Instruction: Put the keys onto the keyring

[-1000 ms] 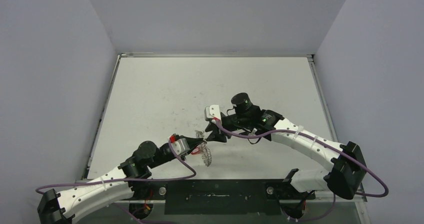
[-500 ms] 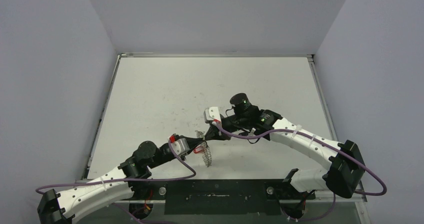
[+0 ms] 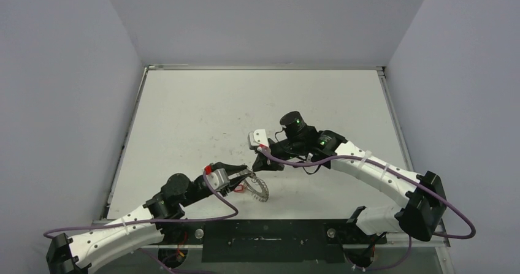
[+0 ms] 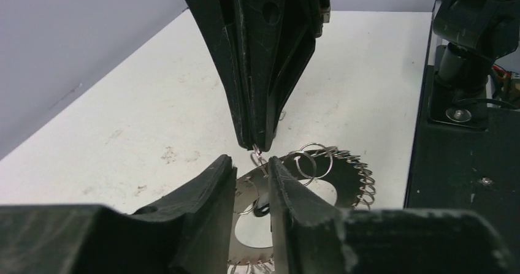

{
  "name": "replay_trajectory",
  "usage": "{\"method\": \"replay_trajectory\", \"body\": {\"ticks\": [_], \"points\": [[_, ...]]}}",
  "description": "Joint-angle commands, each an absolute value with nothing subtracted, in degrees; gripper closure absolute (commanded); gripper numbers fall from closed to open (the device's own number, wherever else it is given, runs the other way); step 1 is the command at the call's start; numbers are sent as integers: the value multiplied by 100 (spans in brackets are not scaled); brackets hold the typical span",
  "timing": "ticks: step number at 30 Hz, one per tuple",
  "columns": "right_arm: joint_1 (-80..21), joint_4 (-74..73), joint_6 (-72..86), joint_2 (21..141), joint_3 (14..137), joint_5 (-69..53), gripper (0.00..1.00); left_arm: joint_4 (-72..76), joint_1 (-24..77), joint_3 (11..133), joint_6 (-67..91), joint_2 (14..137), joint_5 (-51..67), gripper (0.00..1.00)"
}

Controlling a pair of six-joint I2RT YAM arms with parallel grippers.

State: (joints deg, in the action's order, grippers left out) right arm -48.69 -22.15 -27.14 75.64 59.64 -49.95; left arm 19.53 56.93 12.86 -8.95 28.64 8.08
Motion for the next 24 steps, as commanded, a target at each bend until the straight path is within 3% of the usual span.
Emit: {"method": "replay_trajectory", "body": {"ticks": [1, 6, 17, 24], "points": [[-4973, -3052, -2856, 7658, 6689, -4554, 100, 2035, 5704, 1461, -844, 2648, 589, 70], [-5278, -4341, -3014, 8081, 7532, -3758, 100, 1279, 5704, 1729, -1015, 2426, 379, 60], [-5810, -5691, -2495, 9050, 8996, -2353, 100, -187, 5704, 2368, -1220, 2635, 518, 61], [-6005, -5677, -2254, 9351, 9325, -2215, 100, -103, 5704, 2476, -1093, 2996, 710, 62]]}}
